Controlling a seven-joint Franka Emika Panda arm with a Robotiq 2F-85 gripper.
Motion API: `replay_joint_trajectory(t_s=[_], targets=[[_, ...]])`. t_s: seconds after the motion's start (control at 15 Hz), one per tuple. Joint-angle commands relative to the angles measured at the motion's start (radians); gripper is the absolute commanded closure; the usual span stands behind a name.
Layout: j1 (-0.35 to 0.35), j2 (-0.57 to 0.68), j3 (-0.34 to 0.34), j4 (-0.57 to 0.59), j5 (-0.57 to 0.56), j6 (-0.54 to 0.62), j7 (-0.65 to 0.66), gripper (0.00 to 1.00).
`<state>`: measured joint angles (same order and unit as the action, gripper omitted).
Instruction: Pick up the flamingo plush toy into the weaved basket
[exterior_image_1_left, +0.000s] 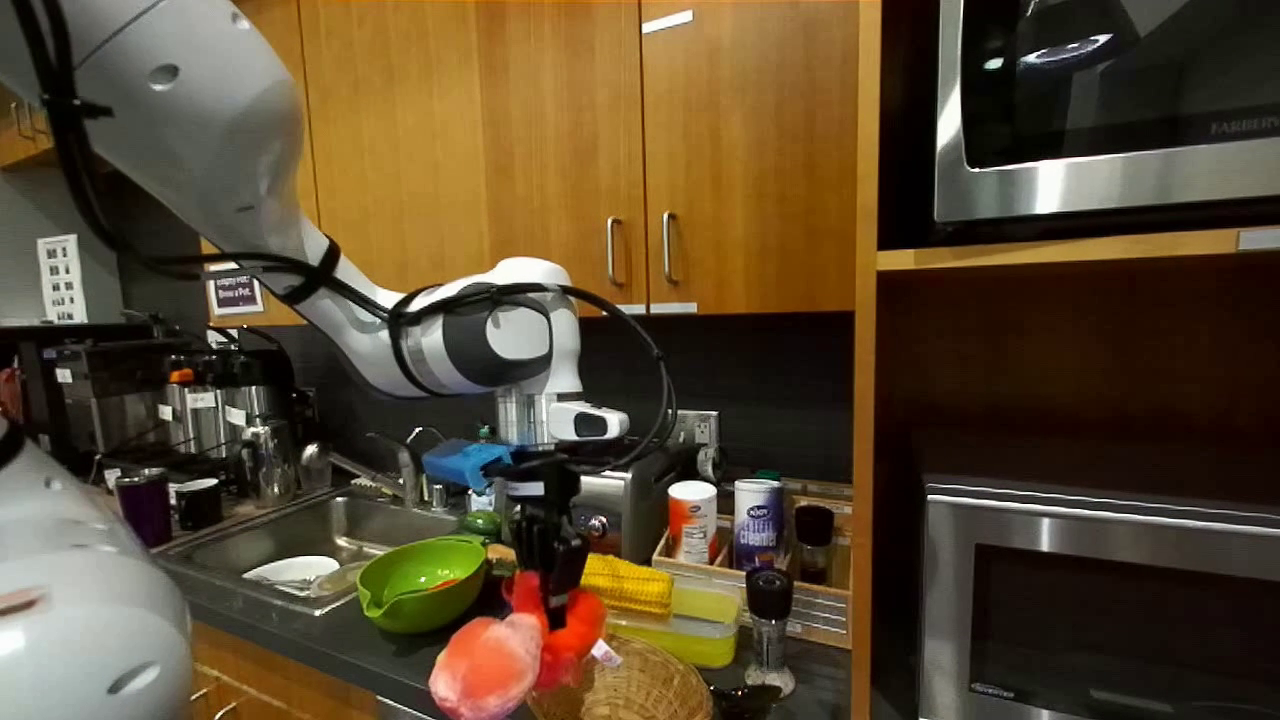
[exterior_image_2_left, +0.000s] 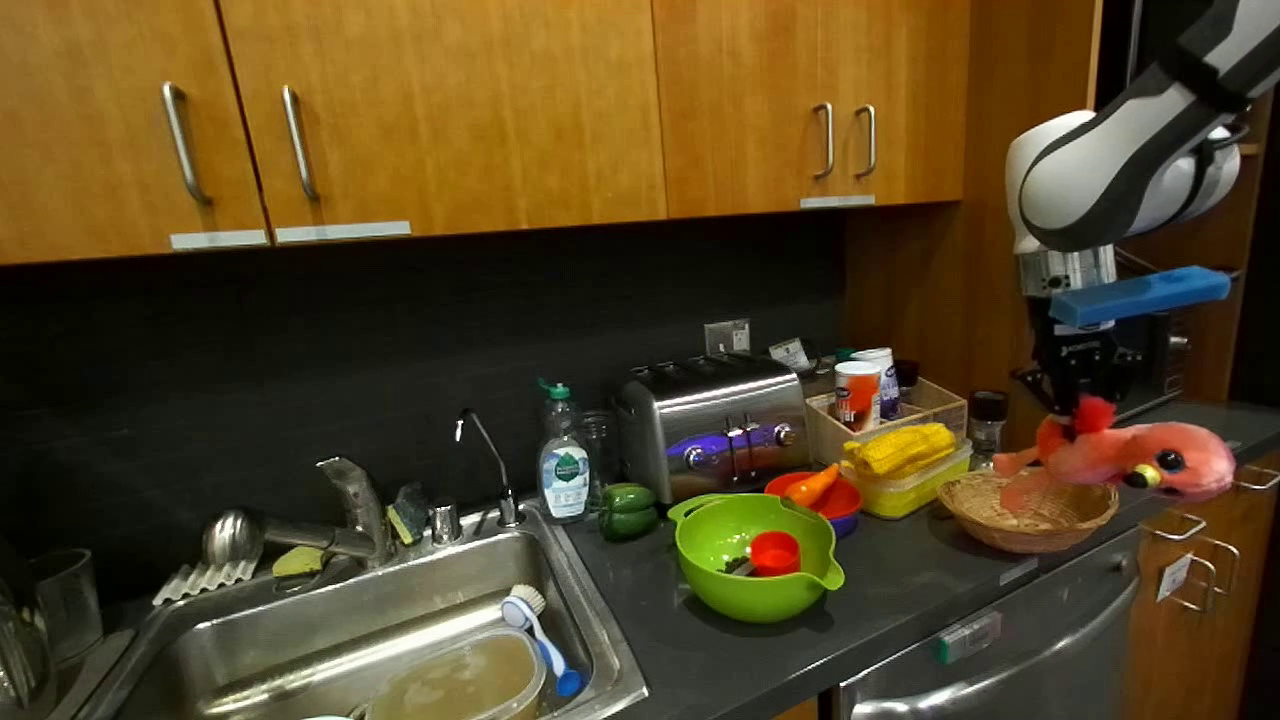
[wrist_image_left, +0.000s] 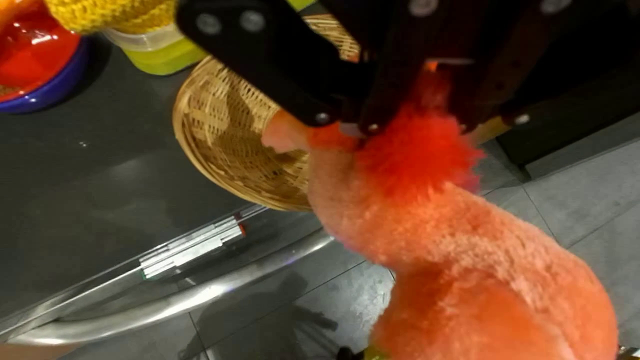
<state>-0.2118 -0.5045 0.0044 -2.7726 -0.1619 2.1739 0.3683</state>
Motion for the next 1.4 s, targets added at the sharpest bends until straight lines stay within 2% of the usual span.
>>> replay_joint_trajectory(t_s=[0.0,0.4,0.73,1.0,1.33], targets=[[-0.004,0.029,0.023,0.001,-0.024,-0.004,0.043,0.95],[0.001,0.042,0.048,-0.009,-0.110,0.056,0.073,0.95],[-0.009,0.034,0.073,-0.016,-0.261,0.198,0.085,0.95],[-0.006,0.059,0.066,-0.011,-0.283,0.254,0.061,0.95],[0.008,0.098,0.065,-0.007,-0.271,0.271,0.037,0.95]])
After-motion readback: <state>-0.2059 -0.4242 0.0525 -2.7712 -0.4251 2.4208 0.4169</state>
